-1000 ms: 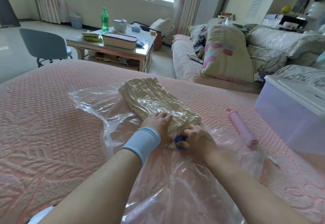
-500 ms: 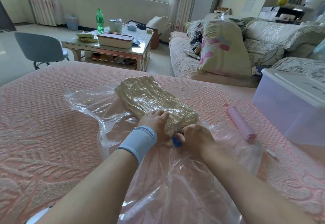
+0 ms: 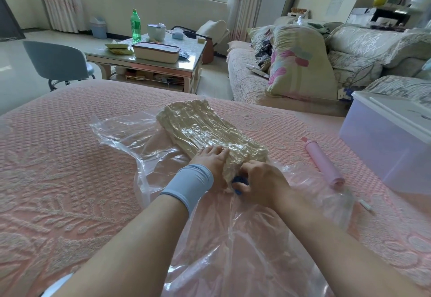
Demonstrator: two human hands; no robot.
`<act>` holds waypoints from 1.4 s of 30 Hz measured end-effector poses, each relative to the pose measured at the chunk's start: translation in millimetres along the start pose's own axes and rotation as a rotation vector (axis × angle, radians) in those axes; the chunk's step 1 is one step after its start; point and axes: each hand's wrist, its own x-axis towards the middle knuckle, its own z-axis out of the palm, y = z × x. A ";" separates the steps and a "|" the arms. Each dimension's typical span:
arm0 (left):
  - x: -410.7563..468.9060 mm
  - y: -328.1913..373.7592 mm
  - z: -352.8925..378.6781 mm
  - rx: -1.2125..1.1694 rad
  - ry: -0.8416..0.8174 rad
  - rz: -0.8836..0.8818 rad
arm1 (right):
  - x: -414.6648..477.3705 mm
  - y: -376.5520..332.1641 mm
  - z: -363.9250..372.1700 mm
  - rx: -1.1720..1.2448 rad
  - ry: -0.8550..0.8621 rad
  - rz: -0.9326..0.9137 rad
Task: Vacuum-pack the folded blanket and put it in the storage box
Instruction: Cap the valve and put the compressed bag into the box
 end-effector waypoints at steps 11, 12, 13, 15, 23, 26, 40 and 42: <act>1.1 0.1 -1.2 0.001 -0.008 0.004 | -1.0 3.3 8.7 0.016 -0.059 0.075; 0.8 -0.2 -1.2 -0.001 -0.009 0.004 | -1.1 3.1 7.9 0.019 -0.049 0.062; 0.8 -0.6 -1.0 -0.004 -0.010 0.004 | -1.3 2.1 6.1 0.034 -0.052 0.045; 1.5 -0.8 -0.7 -0.003 -0.009 0.004 | -0.9 1.6 4.3 0.083 -0.082 0.018; 0.7 0.2 0.8 -0.007 0.011 -0.003 | -0.3 3.7 11.1 0.014 -0.009 0.065; 0.9 -0.4 1.0 -0.008 0.008 -0.006 | -1.5 4.5 4.7 0.080 -0.051 0.039; 0.8 -0.2 0.8 0.024 -0.010 -0.012 | -2.9 0.6 1.4 0.004 -0.158 0.060; 0.8 0.9 1.3 0.051 -0.005 -0.018 | -2.3 -3.5 0.4 -0.069 -0.151 0.047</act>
